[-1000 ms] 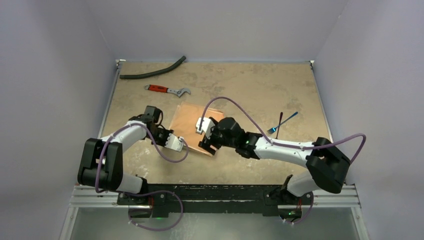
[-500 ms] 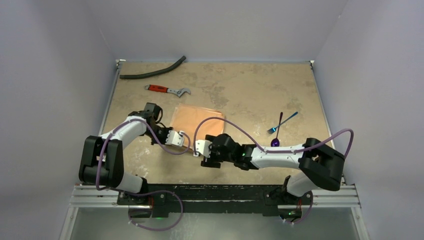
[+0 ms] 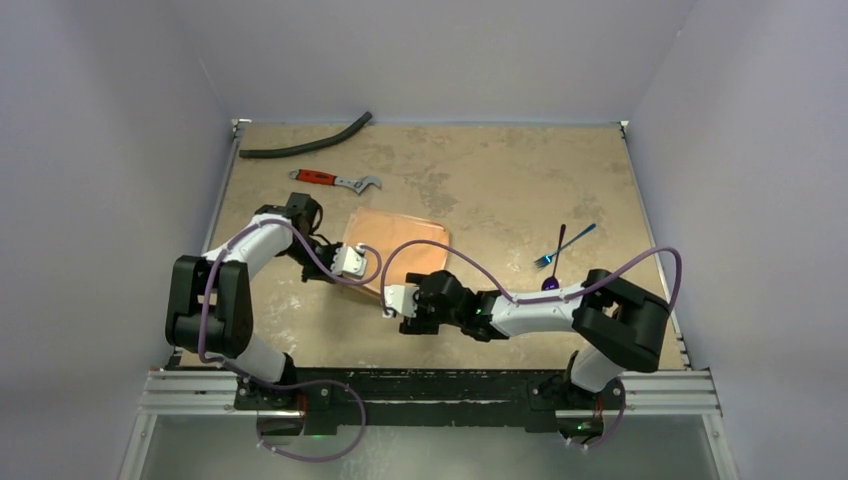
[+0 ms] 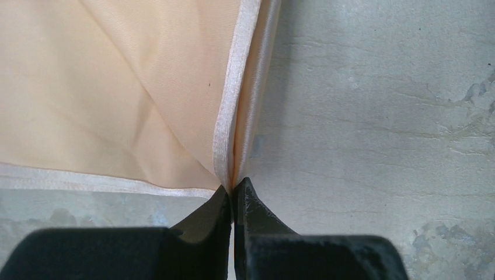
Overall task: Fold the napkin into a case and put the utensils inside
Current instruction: Pick up the upper triangle-folded napkin from the center of the board.
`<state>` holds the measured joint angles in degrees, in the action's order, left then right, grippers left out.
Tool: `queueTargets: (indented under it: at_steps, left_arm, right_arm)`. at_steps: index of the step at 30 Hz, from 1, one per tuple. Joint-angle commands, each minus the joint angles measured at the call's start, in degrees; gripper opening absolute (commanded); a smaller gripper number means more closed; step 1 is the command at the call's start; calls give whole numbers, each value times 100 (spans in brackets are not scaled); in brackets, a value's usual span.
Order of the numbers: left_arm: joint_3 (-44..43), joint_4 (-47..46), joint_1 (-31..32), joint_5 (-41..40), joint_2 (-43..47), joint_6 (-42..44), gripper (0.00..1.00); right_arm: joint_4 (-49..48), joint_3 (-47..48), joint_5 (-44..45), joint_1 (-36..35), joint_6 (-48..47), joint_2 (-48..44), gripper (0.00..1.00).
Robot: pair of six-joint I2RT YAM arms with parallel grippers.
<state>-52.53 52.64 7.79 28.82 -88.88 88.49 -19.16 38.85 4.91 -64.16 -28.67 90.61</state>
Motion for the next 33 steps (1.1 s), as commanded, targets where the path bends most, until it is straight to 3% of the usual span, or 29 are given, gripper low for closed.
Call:
queueTargets:
  at_steps: [1,4,7,14,25,29,33]
  left_arm:
    - [-447,570,-93,610,-5,-67,0]
    - [-571,762,-91,774,20,-77,0]
    - [-666,913,-93,834,20,-89,0]
    - [-855,1061,-93,937,12,-224,0]
    - [-1013,1414,-168,977,-99,-181,0]
    - [-1021,1432,-186,977,-136,-189,0]
    - [-1008,1421,-190,905,-104,-124,0]
  right_arm:
    - [-380,-54,364,0,-40,98,78]
    - [-472,11,495,-1,15,157,78]
    - [-461,137,492,-7,133,221,97]
    - [-403,185,474,-82,249,225,97]
    - [-611,-8,908,-127,359,135,77]
    - [-601,105,920,-139,379,246,58]
    - [-506,180,784,-130,477,221,31]
